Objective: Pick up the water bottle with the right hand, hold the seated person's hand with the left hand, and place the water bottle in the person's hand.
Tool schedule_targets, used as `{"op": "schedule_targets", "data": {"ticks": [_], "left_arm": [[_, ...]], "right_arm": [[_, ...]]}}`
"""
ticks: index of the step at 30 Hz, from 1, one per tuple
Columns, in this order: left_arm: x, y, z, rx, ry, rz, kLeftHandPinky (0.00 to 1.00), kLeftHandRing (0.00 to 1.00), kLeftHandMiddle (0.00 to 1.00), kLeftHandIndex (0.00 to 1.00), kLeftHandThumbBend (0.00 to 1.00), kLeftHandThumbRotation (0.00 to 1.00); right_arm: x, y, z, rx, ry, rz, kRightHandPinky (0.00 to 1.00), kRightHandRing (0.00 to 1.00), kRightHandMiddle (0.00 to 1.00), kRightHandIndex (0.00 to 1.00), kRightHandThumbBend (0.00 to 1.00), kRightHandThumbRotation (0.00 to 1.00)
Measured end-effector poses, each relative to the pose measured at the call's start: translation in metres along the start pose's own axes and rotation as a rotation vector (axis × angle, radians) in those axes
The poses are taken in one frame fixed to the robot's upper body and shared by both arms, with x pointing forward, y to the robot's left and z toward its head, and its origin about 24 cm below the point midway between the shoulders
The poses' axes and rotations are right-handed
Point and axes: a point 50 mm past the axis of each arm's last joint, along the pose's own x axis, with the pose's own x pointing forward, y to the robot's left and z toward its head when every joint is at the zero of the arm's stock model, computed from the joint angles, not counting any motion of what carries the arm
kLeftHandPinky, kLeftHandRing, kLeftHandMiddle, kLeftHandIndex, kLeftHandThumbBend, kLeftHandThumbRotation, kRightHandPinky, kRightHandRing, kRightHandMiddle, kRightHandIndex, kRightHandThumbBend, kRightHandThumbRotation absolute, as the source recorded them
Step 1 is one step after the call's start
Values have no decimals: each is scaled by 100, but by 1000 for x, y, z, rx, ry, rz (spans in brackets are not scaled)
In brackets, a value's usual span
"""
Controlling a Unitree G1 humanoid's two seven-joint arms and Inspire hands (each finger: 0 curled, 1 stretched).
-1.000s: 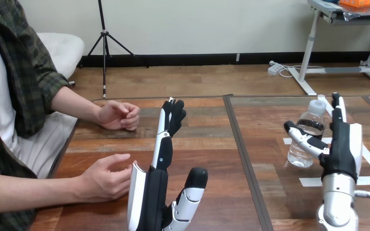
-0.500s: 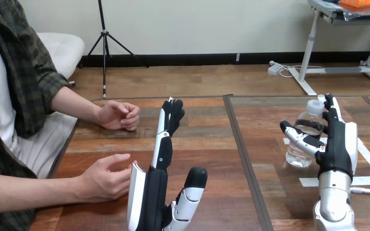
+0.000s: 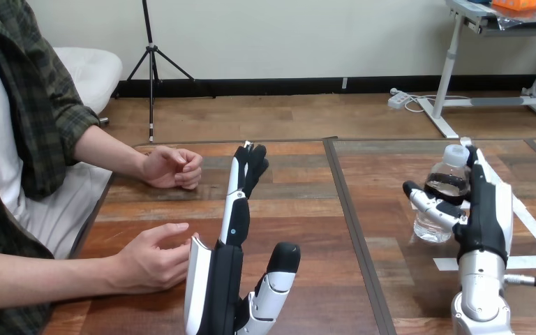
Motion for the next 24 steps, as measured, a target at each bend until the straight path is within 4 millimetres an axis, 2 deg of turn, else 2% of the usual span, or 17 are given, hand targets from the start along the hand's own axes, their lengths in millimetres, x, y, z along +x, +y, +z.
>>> {"op": "schedule_targets", "data": {"ticks": [24], "left_arm": [[0,0,0,-1,2,1,93,93,95,100,56,100]], "right_arm": [[3,6,-9,20,84,47,94,96,98,96,65,0]]}}
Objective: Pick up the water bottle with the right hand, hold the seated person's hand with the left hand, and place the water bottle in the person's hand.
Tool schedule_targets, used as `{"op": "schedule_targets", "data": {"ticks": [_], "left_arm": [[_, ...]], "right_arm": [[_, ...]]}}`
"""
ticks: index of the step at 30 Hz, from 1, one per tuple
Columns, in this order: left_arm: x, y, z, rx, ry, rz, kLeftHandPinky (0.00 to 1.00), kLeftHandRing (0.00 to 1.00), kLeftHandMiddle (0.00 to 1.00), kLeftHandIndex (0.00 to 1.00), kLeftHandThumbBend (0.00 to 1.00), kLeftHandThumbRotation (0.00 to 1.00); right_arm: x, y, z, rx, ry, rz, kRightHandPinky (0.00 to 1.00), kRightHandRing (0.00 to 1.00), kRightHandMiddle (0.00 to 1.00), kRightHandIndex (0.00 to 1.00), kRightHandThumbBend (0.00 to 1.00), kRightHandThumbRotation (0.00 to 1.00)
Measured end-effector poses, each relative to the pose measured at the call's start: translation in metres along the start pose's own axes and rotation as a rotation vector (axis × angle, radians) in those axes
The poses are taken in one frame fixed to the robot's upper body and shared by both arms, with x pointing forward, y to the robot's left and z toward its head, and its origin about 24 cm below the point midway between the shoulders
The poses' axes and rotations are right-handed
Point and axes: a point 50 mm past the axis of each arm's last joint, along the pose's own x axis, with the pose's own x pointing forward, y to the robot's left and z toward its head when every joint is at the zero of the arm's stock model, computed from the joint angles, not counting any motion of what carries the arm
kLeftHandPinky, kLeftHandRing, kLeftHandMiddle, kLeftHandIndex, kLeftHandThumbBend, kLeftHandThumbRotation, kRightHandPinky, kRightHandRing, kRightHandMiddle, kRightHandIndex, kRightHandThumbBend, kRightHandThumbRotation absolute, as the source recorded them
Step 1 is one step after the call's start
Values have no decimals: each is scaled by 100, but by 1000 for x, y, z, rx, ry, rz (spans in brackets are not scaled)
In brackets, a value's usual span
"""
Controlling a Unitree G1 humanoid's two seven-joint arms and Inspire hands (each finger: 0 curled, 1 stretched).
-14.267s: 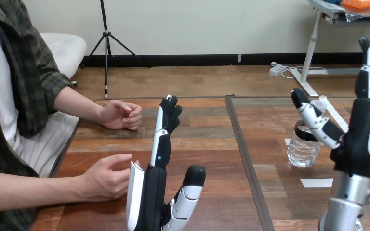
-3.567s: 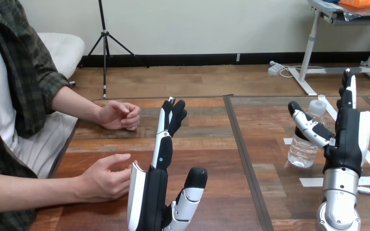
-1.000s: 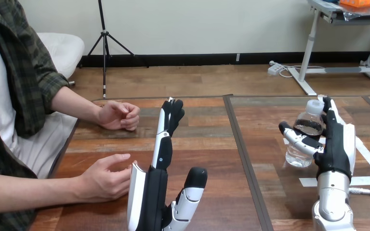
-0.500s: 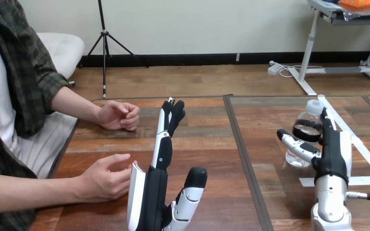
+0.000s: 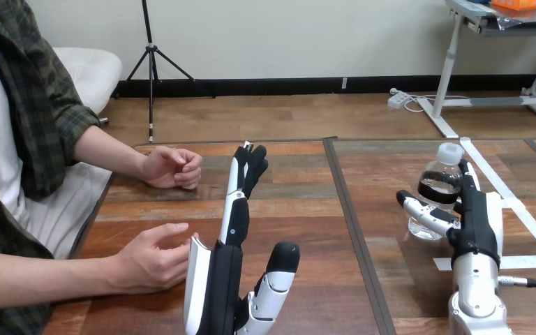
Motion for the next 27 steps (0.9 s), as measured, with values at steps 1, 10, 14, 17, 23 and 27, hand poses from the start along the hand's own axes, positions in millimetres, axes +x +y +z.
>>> {"op": "schedule_targets", "data": {"ticks": [1,10,14,17,23,27], "left_arm": [[0,0,0,0,0,0,93,93,95,100,56,100],[0,0,0,0,0,2,92,92,95,100,55,100],[0,0,0,-3,1,3,93,93,95,100,55,100],[0,1,0,-5,2,7,93,93,96,100,55,100],[0,1,0,-9,4,12,94,94,96,100,55,100],[0,1,0,-11,5,11,94,94,96,100,54,100]], "right_arm": [[0,0,0,-1,1,1,94,96,97,96,65,0],[5,0,2,-13,13,10,94,95,96,96,67,0],[7,-2,3,-19,19,14,94,95,96,95,67,0],[8,-4,3,-19,25,19,94,95,96,95,67,0],[10,-6,1,-22,40,19,94,95,96,94,68,0],[10,-6,0,-23,51,19,94,94,95,94,69,0]]}}
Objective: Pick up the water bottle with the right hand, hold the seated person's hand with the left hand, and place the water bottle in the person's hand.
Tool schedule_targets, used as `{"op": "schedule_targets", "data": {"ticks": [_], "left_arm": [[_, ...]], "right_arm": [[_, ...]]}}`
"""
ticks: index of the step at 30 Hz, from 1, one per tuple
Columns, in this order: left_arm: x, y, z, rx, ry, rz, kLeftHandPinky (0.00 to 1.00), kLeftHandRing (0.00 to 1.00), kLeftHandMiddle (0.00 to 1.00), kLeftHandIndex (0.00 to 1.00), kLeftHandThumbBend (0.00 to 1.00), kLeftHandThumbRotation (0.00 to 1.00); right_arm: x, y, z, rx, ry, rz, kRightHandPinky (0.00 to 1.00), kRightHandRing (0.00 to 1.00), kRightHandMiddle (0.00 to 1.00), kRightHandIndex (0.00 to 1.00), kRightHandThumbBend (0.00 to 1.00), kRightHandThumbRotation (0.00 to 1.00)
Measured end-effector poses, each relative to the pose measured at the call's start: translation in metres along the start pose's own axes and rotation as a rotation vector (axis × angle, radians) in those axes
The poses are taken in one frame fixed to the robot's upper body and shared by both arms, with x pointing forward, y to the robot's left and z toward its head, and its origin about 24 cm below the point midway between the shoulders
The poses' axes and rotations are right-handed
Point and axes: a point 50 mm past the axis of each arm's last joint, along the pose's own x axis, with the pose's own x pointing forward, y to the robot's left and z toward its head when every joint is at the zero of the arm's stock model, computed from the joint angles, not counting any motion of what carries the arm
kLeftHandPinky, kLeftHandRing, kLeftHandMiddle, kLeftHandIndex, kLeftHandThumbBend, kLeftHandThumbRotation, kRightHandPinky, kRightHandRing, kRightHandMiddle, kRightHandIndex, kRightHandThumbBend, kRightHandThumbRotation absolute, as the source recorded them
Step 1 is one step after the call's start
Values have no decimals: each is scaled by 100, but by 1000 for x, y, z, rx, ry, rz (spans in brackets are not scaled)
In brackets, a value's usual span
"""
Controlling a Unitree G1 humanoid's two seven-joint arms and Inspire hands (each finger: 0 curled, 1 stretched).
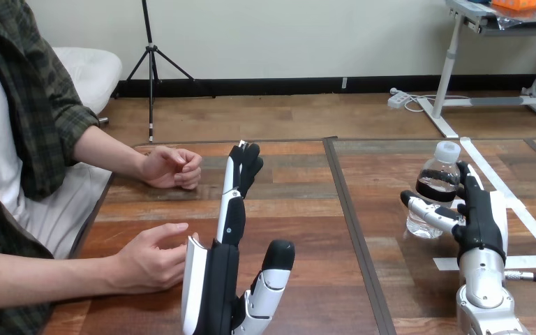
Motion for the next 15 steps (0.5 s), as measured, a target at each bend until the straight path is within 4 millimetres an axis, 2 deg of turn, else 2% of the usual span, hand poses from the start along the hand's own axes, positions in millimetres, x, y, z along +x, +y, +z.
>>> {"op": "schedule_targets", "data": {"ticks": [15], "left_arm": [[0,0,0,1,2,-2,95,94,96,100,55,100]], "right_arm": [[-1,0,-5,43,25,1,90,90,91,90,70,0]]}}
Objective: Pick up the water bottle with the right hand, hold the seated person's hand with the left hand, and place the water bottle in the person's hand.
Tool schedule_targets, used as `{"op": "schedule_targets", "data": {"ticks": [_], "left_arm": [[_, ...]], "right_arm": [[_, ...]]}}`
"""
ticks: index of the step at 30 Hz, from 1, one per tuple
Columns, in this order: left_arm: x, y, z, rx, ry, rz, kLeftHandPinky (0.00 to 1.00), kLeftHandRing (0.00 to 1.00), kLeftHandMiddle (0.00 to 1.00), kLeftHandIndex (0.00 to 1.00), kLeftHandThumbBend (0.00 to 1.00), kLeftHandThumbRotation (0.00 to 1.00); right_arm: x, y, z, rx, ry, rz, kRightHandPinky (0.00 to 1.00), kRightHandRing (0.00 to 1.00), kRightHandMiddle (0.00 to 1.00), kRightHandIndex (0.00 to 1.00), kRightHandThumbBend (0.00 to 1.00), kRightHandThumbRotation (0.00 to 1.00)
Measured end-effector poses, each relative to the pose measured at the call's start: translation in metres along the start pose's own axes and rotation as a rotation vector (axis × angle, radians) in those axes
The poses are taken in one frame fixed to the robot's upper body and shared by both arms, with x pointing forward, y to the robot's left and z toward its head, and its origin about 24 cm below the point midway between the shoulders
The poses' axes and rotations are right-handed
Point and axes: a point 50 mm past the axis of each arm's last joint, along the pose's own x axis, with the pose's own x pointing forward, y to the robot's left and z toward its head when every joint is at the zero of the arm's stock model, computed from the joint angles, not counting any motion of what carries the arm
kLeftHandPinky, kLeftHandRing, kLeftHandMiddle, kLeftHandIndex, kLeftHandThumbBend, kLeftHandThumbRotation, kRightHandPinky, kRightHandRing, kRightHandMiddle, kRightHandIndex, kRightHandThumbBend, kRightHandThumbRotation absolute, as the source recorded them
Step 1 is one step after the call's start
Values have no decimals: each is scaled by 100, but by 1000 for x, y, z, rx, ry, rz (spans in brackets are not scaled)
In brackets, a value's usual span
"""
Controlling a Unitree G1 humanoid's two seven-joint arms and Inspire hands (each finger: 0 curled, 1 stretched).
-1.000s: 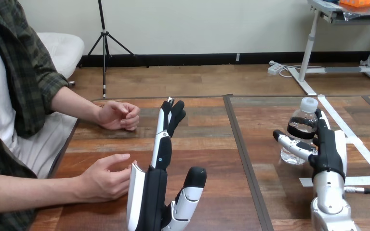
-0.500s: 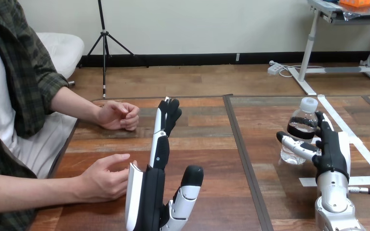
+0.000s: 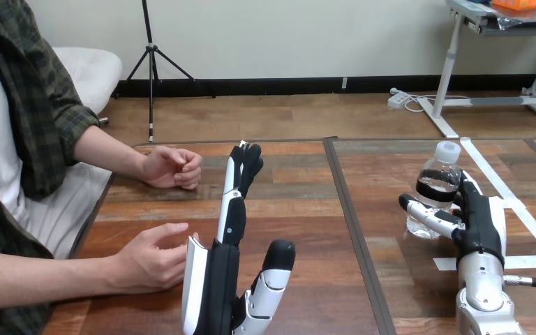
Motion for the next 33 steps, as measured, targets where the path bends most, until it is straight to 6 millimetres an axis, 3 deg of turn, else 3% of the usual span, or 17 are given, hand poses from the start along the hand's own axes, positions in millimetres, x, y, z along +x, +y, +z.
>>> {"op": "schedule_targets", "data": {"ticks": [16,33], "left_arm": [[0,0,0,4,-2,3,94,93,95,100,57,100],[0,0,0,4,-1,7,94,93,95,100,53,100]], "right_arm": [[-1,-2,-1,41,3,-31,63,68,73,76,72,0],[1,-7,2,103,-4,-85,54,58,62,64,72,0]]}}
